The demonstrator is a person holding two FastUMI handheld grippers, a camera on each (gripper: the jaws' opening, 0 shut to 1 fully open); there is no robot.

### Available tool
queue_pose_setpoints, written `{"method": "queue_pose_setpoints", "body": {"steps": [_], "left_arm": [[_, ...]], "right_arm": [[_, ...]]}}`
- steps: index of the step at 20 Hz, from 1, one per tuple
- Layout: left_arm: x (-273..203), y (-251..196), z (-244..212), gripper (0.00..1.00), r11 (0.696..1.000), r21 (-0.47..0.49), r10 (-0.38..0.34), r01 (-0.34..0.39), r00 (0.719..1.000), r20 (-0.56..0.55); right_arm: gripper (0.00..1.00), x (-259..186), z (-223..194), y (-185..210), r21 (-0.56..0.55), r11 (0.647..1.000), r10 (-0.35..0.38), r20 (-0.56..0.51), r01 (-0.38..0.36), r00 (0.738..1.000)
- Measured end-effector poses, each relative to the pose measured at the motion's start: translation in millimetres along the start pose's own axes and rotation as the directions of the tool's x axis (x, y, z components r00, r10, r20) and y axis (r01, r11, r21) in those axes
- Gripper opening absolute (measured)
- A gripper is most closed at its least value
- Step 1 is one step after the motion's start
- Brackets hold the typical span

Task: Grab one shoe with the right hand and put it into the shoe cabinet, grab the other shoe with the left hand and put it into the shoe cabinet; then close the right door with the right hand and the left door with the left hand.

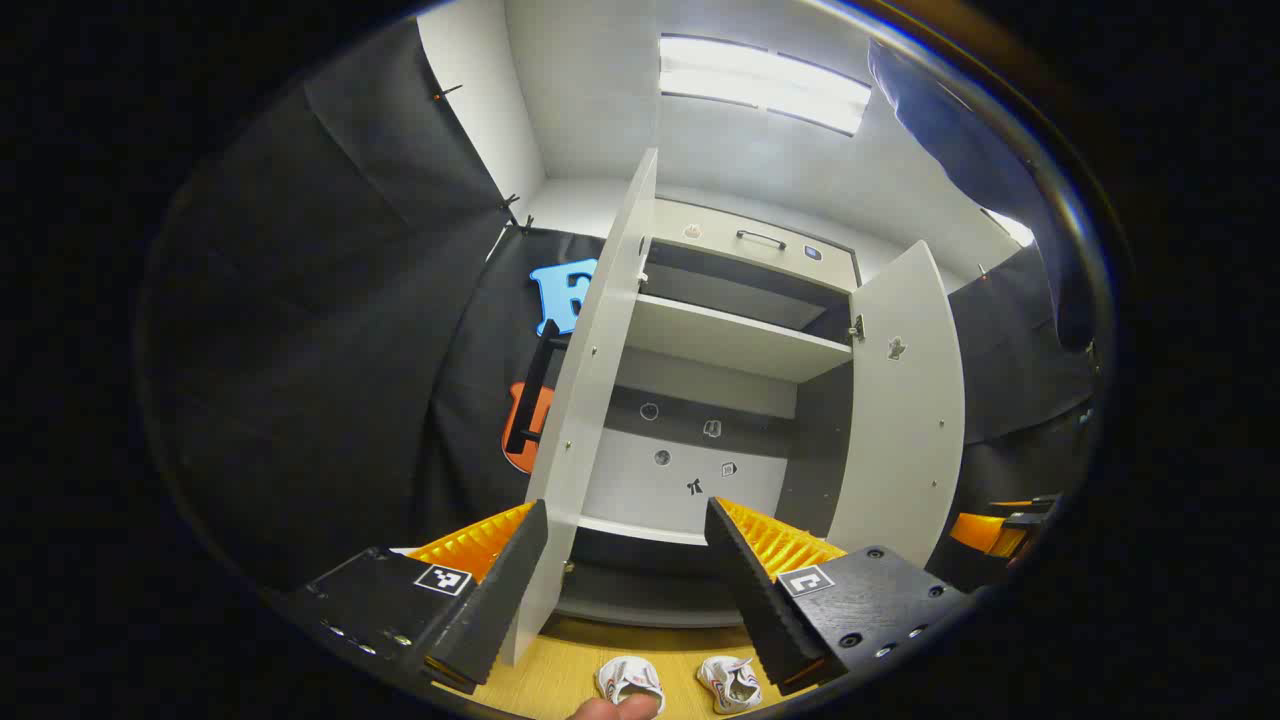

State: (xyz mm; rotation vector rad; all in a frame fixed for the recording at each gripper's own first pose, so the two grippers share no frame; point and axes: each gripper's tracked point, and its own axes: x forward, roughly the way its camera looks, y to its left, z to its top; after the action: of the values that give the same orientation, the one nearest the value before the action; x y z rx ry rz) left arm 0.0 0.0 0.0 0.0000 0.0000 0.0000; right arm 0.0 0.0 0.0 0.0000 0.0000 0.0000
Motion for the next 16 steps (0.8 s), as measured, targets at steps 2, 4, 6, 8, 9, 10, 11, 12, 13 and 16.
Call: {"method": "queue_pose_setpoints", "body": {"steps": [2, 4, 6, 8, 9, 10, 11, 12, 13, 16], "left_arm": [[-3, 5, 0, 1.00, 1.000, -0.001, 0.025, -0.025, 1.000, 0.000], [-5, 5, -1, 0.95, 1.000, -0.005, 0.025, -0.025, 1.000, -0.007], [-6, 7, 0, 0.95, 0.999, 0.002, 0.035, -0.035, 0.999, -0.011], [-9, 7, -1, 1.00, 0.999, 0.020, 0.036, -0.036, 0.999, -0.013], [-9, 6, 2, 0.84, 0.999, 0.032, 0.037, -0.037, 0.999, -0.007], [-10, 6, 3, 0.89, 0.998, 0.043, 0.037, -0.037, 0.999, -0.001], [-10, 4, 4, 0.95, 0.998, 0.047, 0.035, -0.035, 0.999, 0.003], [-10, 2, 4, 0.95, 0.998, 0.045, 0.032, -0.032, 0.999, 0.001], [-11, 1, 2, 1.00, 0.999, 0.042, 0.028, -0.028, 1.000, -0.002], [-14, -2, 3, 0.95, 0.999, 0.034, 0.027, -0.027, 1.000, 0.000]], "right_arm": [[0.99, -2, 3, -4, -0.020, 1.000, -0.009, 0.013, 0.010, 1.000], [0.99, -4, 5, -3, -0.026, 1.000, -0.005, 0.019, 0.006, 1.000], [0.99, -5, 5, -2, -0.025, 1.000, 0.000, 0.019, 0.000, 1.000], [0.99, -6, 6, -3, -0.024, 1.000, 0.004, 0.019, -0.003, 1.000], [0.99, -7, 7, -3, -0.024, 1.000, 0.003, 0.020, -0.002, 1.000], [0.99, -8, 7, -4, -0.026, 1.000, 0.002, 0.021, -0.001, 1.000], [0.99, -9, 7, -5, -0.029, 1.000, 0.002, 0.021, -0.002, 1.000], [0.99, -10, 6, -4, -0.031, 1.000, 0.003, 0.019, -0.003, 1.000], [0.99, -11, 5, -4, -0.034, 0.999, 0.006, 0.015, -0.006, 1.000], [0.99, -13, 4, -6, -0.038, 0.999, 0.005, 0.013, -0.004, 1.000]]}}
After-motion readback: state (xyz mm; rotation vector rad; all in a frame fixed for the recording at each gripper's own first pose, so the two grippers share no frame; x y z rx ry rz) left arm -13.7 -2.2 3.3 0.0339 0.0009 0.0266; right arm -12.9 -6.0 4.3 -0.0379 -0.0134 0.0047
